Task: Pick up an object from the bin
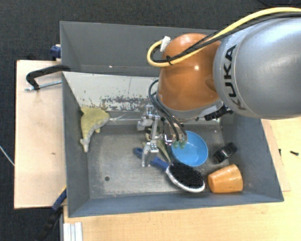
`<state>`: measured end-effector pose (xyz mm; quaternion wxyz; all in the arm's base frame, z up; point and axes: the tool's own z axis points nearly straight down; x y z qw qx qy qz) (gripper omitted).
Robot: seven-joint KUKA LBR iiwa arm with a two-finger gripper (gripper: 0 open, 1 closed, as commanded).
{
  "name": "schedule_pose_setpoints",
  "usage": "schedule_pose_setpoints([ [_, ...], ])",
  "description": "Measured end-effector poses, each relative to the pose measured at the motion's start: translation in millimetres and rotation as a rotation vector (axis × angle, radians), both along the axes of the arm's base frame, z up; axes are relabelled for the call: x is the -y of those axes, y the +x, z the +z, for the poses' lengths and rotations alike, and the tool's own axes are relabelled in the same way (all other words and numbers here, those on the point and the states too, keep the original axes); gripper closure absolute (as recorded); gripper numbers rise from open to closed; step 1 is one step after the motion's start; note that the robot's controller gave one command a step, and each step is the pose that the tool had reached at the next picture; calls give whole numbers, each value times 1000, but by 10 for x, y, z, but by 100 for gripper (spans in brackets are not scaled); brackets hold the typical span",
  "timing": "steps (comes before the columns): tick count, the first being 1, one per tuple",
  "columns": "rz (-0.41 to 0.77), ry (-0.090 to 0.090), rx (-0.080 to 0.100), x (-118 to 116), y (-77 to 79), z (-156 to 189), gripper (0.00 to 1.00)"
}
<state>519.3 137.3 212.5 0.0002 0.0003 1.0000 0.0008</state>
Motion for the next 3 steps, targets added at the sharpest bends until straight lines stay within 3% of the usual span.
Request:
schedule_pose_setpoints([
  [1, 184, -1, 6, 284, 169, -25, 0],
  [2, 377, 2, 12, 775, 372, -1326, 0],
  [3, 375, 3, 17, 769, 380, -1304, 100],
])
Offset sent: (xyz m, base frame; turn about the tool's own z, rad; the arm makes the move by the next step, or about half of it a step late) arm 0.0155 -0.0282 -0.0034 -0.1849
